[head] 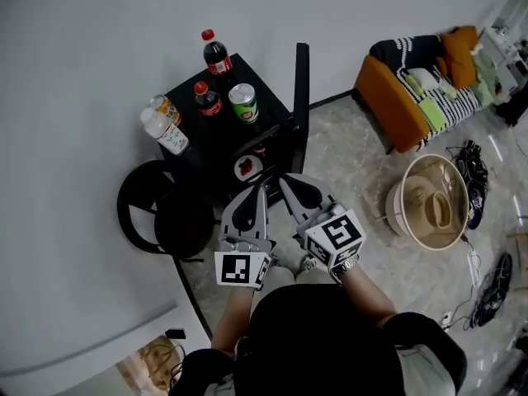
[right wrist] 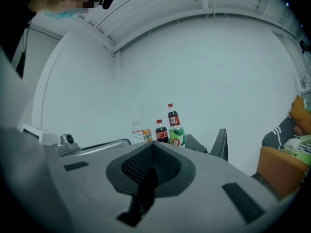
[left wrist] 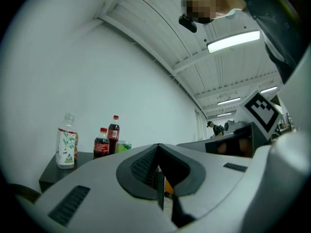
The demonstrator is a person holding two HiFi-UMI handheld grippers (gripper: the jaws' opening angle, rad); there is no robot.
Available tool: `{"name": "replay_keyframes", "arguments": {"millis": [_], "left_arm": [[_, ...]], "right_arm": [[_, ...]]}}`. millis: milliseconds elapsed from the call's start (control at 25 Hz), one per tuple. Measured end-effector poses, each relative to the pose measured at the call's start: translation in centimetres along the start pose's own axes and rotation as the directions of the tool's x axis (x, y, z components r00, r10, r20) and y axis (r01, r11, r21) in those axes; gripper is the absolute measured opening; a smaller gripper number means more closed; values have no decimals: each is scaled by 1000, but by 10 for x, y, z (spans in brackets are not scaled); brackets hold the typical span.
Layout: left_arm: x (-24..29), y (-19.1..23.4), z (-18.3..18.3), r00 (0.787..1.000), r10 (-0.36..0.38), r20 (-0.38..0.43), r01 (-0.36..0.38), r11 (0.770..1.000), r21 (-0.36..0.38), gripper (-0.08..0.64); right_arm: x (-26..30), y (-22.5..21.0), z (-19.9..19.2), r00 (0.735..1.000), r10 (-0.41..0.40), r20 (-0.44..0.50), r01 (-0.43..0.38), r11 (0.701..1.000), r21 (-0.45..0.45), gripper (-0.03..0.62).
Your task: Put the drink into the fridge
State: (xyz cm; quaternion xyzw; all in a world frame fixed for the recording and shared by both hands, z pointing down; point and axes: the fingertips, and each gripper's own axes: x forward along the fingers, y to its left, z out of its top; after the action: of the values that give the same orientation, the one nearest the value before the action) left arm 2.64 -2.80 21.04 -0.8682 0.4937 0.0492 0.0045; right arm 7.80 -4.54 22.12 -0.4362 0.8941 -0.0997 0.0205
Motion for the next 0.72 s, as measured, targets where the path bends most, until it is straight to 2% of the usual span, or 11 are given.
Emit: {"name": "replay_keyframes", "arguments": {"millis": [360,720], "left_arm": [[22,-8,17,994,-107,17,108,993,-44,9],[22,8,8,989,-145,-3,144,988,-46,9]], "right_arm": [[-15,-17,14,994,-107,1,107,994,8,14],[0,-11,4,991,-132,-29,132,991,3,14]]}}
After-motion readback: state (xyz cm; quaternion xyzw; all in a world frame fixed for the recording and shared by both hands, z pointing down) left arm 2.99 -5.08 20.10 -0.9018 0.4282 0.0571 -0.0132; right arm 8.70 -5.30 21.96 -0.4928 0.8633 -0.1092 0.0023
